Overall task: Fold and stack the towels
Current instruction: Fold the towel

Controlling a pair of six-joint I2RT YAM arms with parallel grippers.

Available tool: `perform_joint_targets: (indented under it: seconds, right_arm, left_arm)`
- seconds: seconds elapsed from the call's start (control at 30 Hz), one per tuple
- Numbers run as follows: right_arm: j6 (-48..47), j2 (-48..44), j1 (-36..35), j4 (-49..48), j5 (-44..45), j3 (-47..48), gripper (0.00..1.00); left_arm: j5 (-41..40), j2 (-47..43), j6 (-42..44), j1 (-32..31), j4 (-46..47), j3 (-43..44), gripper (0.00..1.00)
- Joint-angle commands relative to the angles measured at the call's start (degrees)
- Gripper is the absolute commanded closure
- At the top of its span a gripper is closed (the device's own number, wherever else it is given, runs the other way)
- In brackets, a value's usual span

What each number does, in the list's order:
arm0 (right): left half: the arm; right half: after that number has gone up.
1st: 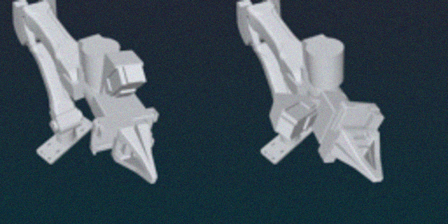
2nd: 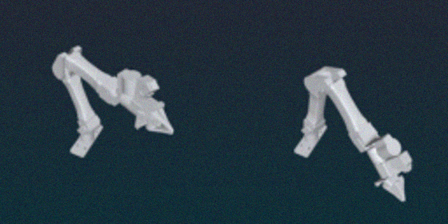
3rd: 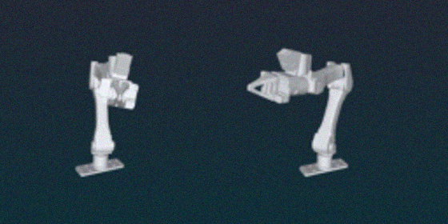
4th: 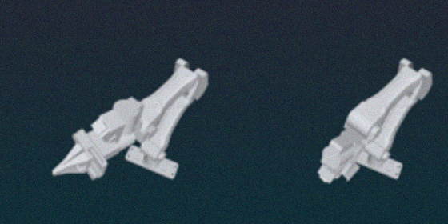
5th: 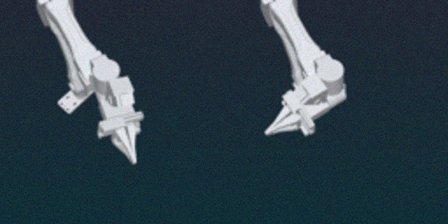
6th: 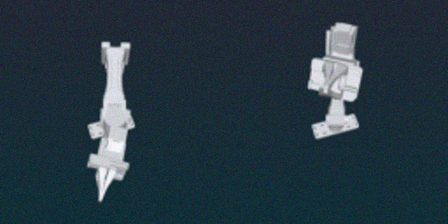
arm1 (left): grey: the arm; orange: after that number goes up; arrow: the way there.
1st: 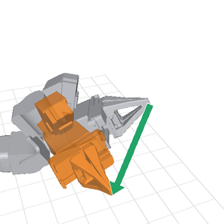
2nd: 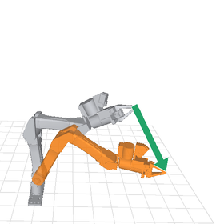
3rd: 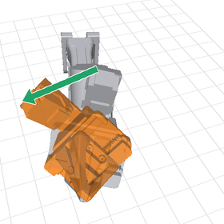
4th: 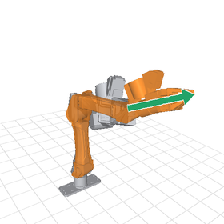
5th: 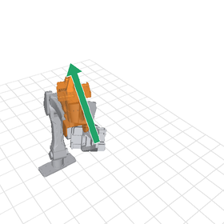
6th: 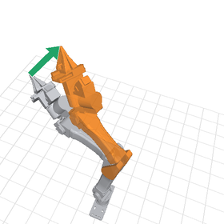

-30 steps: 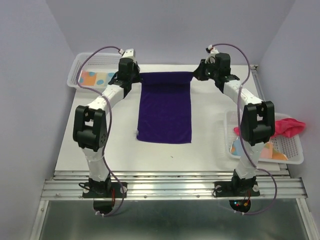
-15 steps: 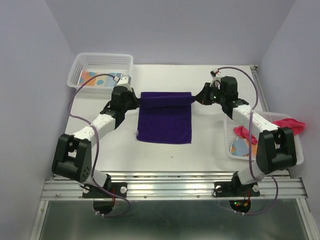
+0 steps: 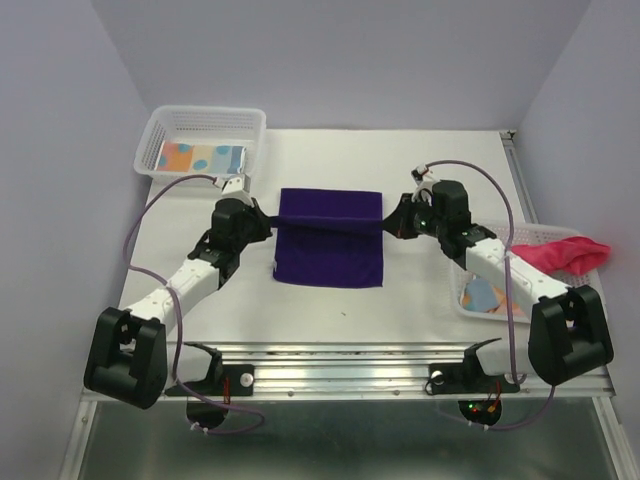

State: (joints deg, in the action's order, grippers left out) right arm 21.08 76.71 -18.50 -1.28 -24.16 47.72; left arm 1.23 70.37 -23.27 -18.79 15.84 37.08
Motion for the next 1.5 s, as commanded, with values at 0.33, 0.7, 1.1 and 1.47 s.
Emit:
perform_joint_targets:
  seconds: [0.33,0.7,1.1,1.47]
  right_arm:
    - [3.35,-1.91,-2.33,-2.94,3.16,-9.93,0.99]
    - [5.72,3.1,-3.12,-5.49,2.81,-14.06,0.94]
    - [2.13,-1.91,-3.21,1.09,-1.79,-7.86,0.0]
    - [-0.77,20.57,-0.84,11.3,17.92,21.25,0.01]
  left_arm:
    - [-0.62,-4.27,-6.44,-0.81,2.53,-10.79,1.0]
    - [1.49,0.91,-8.11,-1.25,-0.98,-11.68,1.0]
    - [-0.8,-9.28,-9.34,-1.34,-12.5,-4.41,0.01]
    - [-4.05,21.19,0.94,-1.25,-16.97,26.53,0.01]
